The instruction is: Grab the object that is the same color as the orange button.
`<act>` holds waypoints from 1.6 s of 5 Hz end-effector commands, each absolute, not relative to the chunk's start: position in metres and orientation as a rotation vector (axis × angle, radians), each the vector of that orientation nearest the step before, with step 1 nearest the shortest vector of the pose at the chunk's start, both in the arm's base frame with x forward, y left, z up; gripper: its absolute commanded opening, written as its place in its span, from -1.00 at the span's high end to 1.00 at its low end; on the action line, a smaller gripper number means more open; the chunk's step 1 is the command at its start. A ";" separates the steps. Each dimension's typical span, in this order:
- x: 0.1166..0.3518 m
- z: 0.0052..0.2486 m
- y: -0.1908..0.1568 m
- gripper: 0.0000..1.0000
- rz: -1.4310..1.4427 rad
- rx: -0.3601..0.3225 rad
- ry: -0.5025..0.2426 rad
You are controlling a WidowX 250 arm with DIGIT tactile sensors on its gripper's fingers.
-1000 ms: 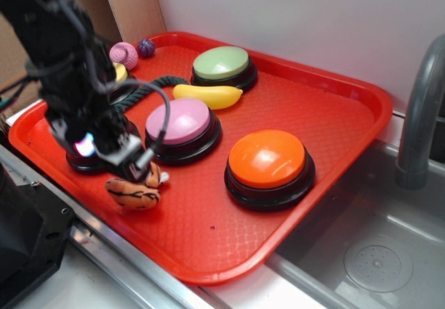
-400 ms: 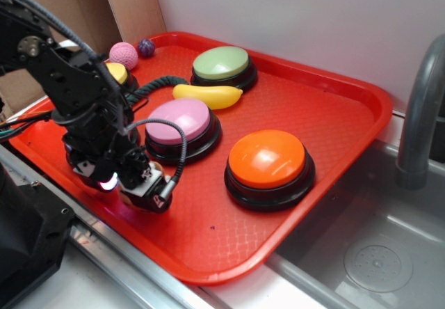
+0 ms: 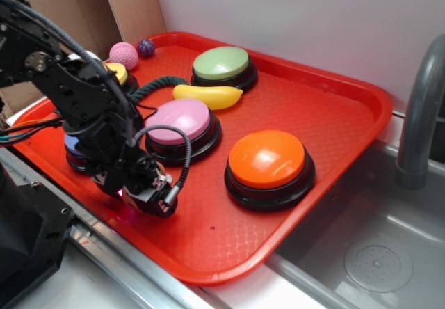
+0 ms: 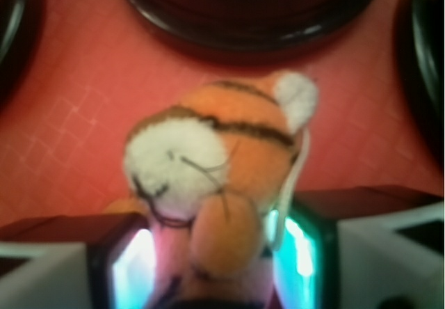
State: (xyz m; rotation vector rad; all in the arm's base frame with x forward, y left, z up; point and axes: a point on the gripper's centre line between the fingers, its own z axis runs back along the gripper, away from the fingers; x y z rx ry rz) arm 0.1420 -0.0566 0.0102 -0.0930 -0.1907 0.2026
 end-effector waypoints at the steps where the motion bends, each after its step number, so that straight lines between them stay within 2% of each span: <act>1: 0.140 0.006 -0.057 1.00 0.198 -0.069 -0.182; 2: 0.139 0.019 -0.056 1.00 0.155 -0.080 -0.186; 4: 0.144 0.093 -0.025 1.00 0.132 -0.014 -0.075; 5: 0.155 0.132 -0.004 1.00 0.096 -0.040 -0.080; 6: 0.169 0.158 0.013 1.00 0.070 -0.044 -0.092; 7: 0.178 0.177 0.027 1.00 0.061 -0.032 -0.124; 8: 0.186 0.183 0.028 1.00 0.060 0.001 -0.167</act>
